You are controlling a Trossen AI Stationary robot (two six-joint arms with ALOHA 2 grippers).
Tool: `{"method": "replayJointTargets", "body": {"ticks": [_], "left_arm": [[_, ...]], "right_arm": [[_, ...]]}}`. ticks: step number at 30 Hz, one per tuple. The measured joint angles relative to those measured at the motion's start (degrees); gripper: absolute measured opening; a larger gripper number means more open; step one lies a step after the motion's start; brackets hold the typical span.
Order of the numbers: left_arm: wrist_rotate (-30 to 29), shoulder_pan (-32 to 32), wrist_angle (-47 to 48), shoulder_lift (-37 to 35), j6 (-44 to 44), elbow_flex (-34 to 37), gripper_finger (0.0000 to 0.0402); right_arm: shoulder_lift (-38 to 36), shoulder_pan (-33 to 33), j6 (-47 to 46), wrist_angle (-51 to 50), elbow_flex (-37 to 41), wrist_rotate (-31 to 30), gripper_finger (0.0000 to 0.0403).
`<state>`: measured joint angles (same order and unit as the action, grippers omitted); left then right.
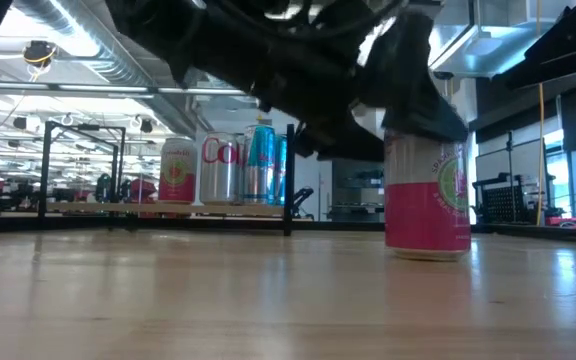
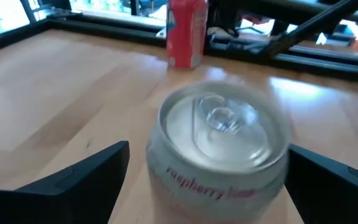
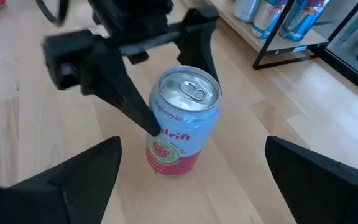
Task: Place canned beverage on shelf
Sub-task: Put the pink soda can on the shelf aligned with other pink soda can
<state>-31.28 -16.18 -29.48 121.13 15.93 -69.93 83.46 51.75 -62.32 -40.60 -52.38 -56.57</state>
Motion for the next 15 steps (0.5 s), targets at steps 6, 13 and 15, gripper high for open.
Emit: {"method": "replayJointTargets", "body": {"ticks": [6,13,15], "left_arm": [[-0.76,0.11,-0.63,0.89,0.39,0.00,0.0376],[-0.82,0.19,-1.15,0.89,-0.38,0.00,0.0277],[-0.77,-0.04,-1.17,0.79,-1.61,0.00,0.0247]], "right_arm": [[0.00,0.00,1.18,0.33,0.00,-0.01,0.0383],[0.00,0.00,1.29,0.33,0.00,-0.01,0.0383],[0.00,0.00,1.29,0.33,0.00,0.05,0.0383]]}}
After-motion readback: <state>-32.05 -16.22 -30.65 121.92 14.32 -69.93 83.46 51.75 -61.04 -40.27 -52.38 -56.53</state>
